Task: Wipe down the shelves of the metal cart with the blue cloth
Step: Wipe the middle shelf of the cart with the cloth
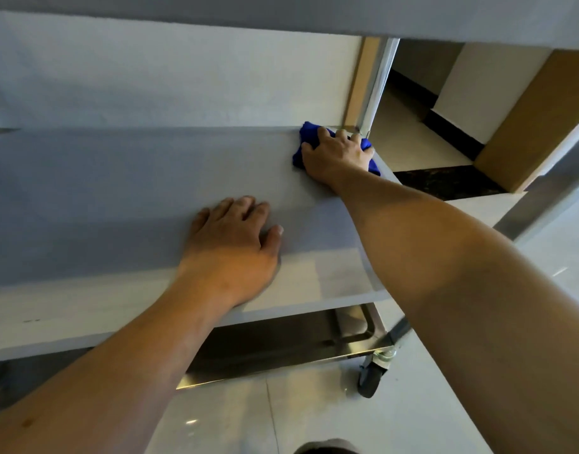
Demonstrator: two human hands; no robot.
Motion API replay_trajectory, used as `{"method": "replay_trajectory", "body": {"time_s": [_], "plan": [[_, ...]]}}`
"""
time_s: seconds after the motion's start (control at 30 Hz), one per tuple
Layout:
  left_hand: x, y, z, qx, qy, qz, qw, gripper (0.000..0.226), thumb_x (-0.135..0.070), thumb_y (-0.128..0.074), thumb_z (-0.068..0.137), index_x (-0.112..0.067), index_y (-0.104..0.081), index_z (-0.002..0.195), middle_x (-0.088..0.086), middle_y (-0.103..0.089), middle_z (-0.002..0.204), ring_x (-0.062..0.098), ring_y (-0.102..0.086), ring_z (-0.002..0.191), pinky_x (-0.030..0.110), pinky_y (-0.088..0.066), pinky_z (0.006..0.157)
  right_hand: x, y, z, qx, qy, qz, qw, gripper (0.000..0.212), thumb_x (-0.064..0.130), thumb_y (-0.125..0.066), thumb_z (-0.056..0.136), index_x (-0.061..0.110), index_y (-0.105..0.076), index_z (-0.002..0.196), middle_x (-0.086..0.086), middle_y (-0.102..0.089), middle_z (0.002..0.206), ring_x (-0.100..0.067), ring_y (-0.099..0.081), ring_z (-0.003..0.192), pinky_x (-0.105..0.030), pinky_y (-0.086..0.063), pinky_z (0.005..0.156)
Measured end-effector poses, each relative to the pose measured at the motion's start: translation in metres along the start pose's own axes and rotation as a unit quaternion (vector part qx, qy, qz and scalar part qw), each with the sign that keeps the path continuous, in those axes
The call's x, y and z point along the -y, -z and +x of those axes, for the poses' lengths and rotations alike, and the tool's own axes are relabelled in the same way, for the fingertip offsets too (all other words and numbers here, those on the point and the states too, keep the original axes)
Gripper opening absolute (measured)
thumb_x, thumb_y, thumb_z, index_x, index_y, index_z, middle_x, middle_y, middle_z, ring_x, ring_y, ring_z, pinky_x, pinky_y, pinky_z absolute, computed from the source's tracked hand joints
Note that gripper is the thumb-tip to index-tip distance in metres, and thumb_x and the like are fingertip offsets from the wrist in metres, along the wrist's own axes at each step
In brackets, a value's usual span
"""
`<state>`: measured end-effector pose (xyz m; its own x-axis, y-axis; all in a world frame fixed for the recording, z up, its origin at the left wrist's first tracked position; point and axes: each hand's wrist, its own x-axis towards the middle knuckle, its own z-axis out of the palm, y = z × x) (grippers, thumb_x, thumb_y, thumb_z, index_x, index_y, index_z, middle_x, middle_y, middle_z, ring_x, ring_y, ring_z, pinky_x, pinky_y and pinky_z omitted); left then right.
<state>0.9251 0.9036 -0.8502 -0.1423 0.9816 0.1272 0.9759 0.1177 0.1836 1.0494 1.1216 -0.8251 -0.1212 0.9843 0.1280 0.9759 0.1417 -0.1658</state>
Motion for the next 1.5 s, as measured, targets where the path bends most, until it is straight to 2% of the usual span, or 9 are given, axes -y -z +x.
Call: {"method": "replay_trajectory", "body": {"time_s": [0.2,0.4,0.8,1.0,1.17,1.23,1.33,1.4,1.5], "plan": [[0.000,-0.001,0.003,0.010,0.002,-0.002,1.000,0.064,-0.061,-0.017,0.096,-0.037,-0.025,0.154,-0.008,-0.022,0.165,0.016,-0.018,0.151,0.044,-0.013,0.123,-0.003,0.000,0.029,0.002,0.004,0.005,1.000,0.054,0.054,-0.030,0.097,0.028,-0.043,0.144,-0.010,-0.044,0.148,-0.035,-0.030,0.138,-0.062,-0.023,0.111],[-0.003,0.002,0.003,0.018,0.014,0.003,1.000,0.067,-0.063,-0.016,0.093,-0.038,-0.024,0.155,-0.009,-0.022,0.165,0.017,-0.019,0.151,0.045,-0.014,0.123,-0.012,0.003,0.014,0.011,0.022,0.003,1.000,0.055,0.055,-0.030,0.098,0.029,-0.041,0.145,-0.009,-0.041,0.151,-0.033,-0.027,0.141,-0.058,-0.026,0.110],[-0.009,0.010,0.000,0.019,0.024,-0.028,0.999,0.059,-0.056,-0.027,0.098,-0.034,-0.035,0.152,-0.004,-0.024,0.165,0.021,-0.020,0.150,0.045,-0.012,0.122,-0.052,0.020,-0.111,-0.007,0.023,0.012,1.000,0.056,0.060,-0.030,0.097,0.034,-0.039,0.145,-0.002,-0.041,0.150,-0.032,-0.027,0.140,-0.064,-0.017,0.113],[-0.012,0.017,-0.002,0.018,0.016,-0.011,1.000,0.057,-0.052,-0.027,0.095,-0.028,-0.049,0.141,0.002,-0.038,0.156,0.025,-0.033,0.142,0.049,-0.023,0.117,-0.062,0.031,-0.182,0.005,0.001,0.008,1.000,0.058,0.061,-0.028,0.098,0.037,-0.030,0.150,0.000,-0.035,0.155,-0.031,-0.022,0.144,-0.066,-0.015,0.114],[-0.013,0.017,-0.003,0.024,0.015,-0.003,1.000,0.060,-0.050,-0.025,0.097,-0.027,-0.040,0.150,0.002,-0.035,0.159,0.025,-0.032,0.143,0.050,-0.024,0.117,-0.055,0.032,-0.213,-0.011,-0.026,-0.008,1.000,0.055,0.058,-0.029,0.098,0.037,-0.031,0.149,0.000,-0.037,0.153,-0.031,-0.026,0.141,-0.065,-0.018,0.113],[-0.013,0.020,-0.004,0.026,0.020,-0.001,0.999,0.057,-0.049,-0.028,0.098,-0.025,-0.047,0.145,0.005,-0.042,0.155,0.026,-0.038,0.139,0.048,-0.029,0.115,-0.049,0.030,-0.219,-0.010,-0.032,-0.005,0.999,0.056,0.058,-0.030,0.098,0.037,-0.030,0.150,0.001,-0.035,0.155,-0.032,-0.024,0.143,-0.065,-0.014,0.114],[-0.013,0.027,-0.010,-0.056,-0.009,-0.026,0.998,0.036,-0.042,-0.037,0.098,-0.019,-0.063,0.105,0.010,-0.067,0.113,0.027,-0.058,0.104,0.044,-0.046,0.095,-0.041,0.030,-0.221,-0.005,-0.041,-0.003,0.999,0.057,0.057,-0.030,0.099,0.036,-0.027,0.152,0.000,-0.033,0.157,-0.032,-0.020,0.145,-0.065,-0.010,0.115],[-0.013,0.031,-0.016,-0.131,-0.034,-0.044,0.990,0.034,-0.036,-0.041,0.098,-0.017,-0.066,0.110,0.008,-0.071,0.110,0.027,-0.062,0.101,0.041,-0.048,0.092,-0.033,0.031,-0.220,0.000,-0.042,-0.007,0.999,0.058,0.057,-0.030,0.099,0.036,-0.027,0.153,-0.001,-0.032,0.157,-0.033,-0.019,0.146,-0.065,-0.009,0.116],[-0.007,0.035,-0.024,-0.166,-0.016,-0.063,0.984,0.038,-0.033,-0.043,0.099,-0.016,-0.064,0.126,0.007,-0.071,0.118,0.027,-0.061,0.110,0.038,-0.043,0.092,-0.013,0.030,-0.221,0.010,-0.026,-0.016,0.999,0.060,0.058,-0.027,0.099,0.034,-0.025,0.154,-0.004,-0.031,0.158,-0.035,-0.019,0.146,-0.065,-0.011,0.116]]}}
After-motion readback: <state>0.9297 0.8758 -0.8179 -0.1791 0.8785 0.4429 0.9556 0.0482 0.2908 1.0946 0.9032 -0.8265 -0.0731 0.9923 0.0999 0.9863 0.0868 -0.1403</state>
